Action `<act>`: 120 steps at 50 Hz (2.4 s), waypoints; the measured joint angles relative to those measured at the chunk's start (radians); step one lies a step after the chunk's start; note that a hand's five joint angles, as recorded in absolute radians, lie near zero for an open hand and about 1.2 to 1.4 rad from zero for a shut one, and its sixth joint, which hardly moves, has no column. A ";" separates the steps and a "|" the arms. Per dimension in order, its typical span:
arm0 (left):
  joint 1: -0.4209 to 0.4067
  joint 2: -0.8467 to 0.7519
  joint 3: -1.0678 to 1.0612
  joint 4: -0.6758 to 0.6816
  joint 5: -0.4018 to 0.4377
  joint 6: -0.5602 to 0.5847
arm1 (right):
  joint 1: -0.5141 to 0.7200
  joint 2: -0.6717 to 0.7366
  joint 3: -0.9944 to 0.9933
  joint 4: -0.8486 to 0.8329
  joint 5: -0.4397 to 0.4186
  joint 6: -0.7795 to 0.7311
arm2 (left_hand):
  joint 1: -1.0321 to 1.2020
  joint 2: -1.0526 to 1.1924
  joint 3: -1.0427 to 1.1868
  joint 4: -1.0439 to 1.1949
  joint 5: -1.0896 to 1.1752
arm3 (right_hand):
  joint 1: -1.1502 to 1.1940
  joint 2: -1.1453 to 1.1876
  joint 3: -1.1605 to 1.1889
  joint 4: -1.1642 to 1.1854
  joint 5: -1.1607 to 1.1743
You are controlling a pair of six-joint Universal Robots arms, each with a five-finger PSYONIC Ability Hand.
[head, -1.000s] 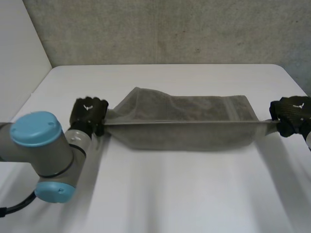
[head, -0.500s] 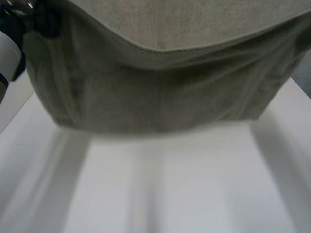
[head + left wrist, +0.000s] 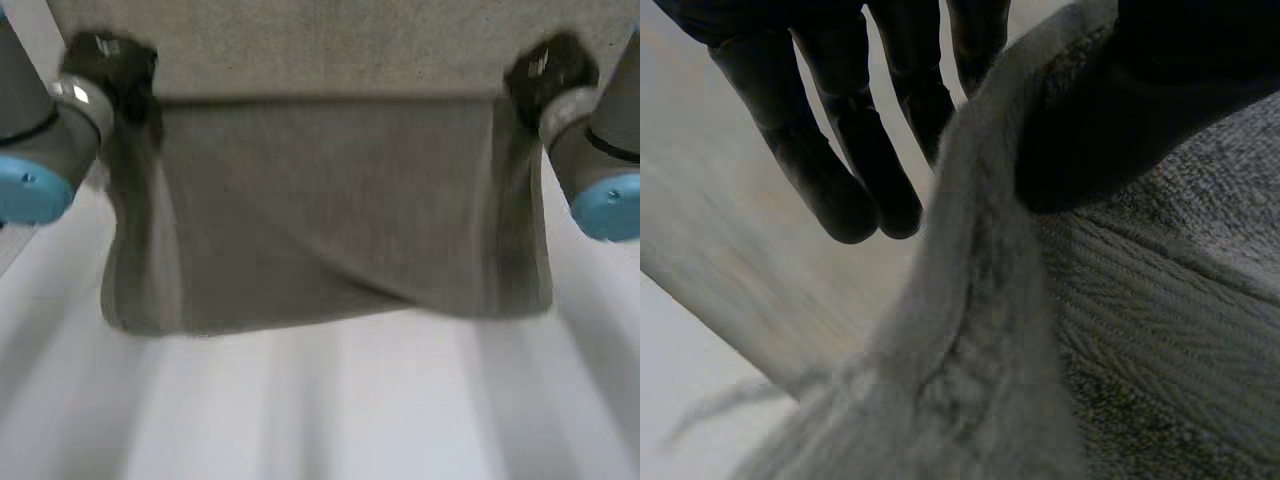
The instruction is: Fold the towel.
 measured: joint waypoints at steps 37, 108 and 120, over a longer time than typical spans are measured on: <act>0.048 0.076 -0.915 0.724 0.157 -0.153 | -0.037 -0.037 0.812 -0.518 -0.305 0.139 | 0.003 0.000 0.002 0.000 0.014 | 0.000 0.010 0.000 0.000 0.004; 0.024 -0.392 -0.173 0.378 0.218 0.008 | -0.072 0.328 0.029 -0.107 -0.059 0.265 | -1.146 -1.192 -1.236 -1.218 -1.186 | -1.089 -1.056 -1.093 -1.082 -1.130; 0.007 -0.199 -0.307 0.339 0.221 -0.039 | -0.044 0.147 0.251 -0.110 -0.018 0.277 | -1.186 -1.252 -1.295 -1.250 -1.259 | -1.102 -1.056 -1.093 -1.082 -1.130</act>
